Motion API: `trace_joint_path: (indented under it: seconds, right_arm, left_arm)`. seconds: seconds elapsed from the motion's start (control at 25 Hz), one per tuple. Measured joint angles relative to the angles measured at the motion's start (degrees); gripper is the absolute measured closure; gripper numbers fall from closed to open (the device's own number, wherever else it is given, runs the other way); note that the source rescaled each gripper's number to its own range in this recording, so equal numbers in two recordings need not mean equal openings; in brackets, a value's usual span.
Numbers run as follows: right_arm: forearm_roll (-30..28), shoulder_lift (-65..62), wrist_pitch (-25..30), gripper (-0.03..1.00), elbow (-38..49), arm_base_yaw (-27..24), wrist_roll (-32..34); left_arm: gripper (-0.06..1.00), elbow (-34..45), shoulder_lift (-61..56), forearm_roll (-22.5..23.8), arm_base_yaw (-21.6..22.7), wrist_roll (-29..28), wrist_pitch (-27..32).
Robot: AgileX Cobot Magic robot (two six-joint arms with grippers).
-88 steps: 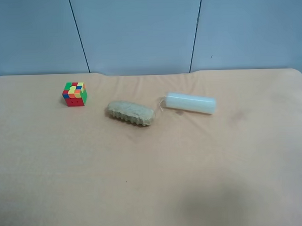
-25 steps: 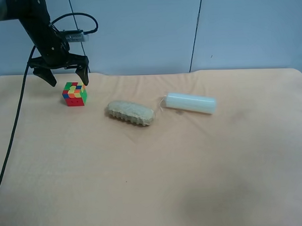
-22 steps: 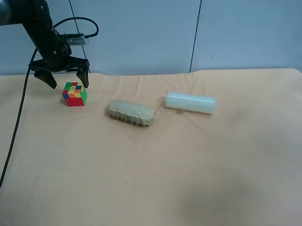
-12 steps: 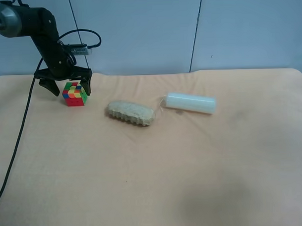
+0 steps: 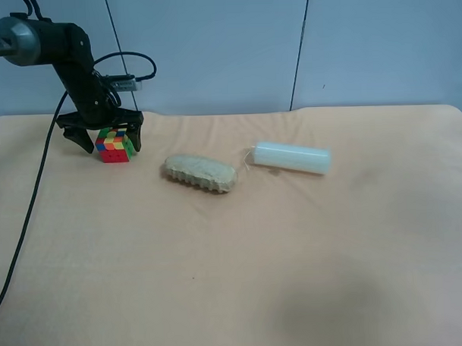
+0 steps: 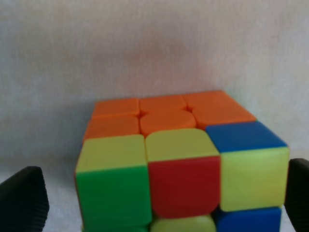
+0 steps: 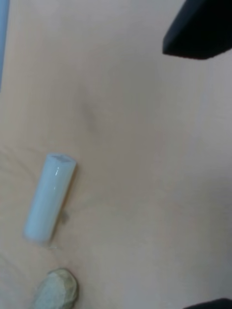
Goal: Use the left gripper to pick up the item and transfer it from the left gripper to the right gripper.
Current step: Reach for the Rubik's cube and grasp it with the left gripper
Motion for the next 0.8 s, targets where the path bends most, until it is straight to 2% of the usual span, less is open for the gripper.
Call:
trace_joint_path:
  seconds: [0.12, 0.64, 0.76, 0.8]
  right_arm:
    - [0.0, 0.0, 0.0, -0.02, 0.0, 0.0, 0.0]
    - [0.0, 0.0, 0.0, -0.02, 0.0, 0.0, 0.0]
    - [0.0, 0.0, 0.0, -0.02, 0.0, 0.0, 0.0]
    - [0.0, 0.0, 0.0, -0.02, 0.0, 0.0, 0.0]
  left_arm:
    - [-0.06, 0.0, 0.0, 0.04, 0.0, 0.0, 0.0]
    - [0.06, 0.0, 0.0, 0.04, 0.0, 0.0, 0.27]
    - [0.2, 0.0, 0.0, 0.04, 0.0, 0.06, 0.27]
    - [0.29, 0.0, 0.0, 0.04, 0.0, 0.06, 0.21]
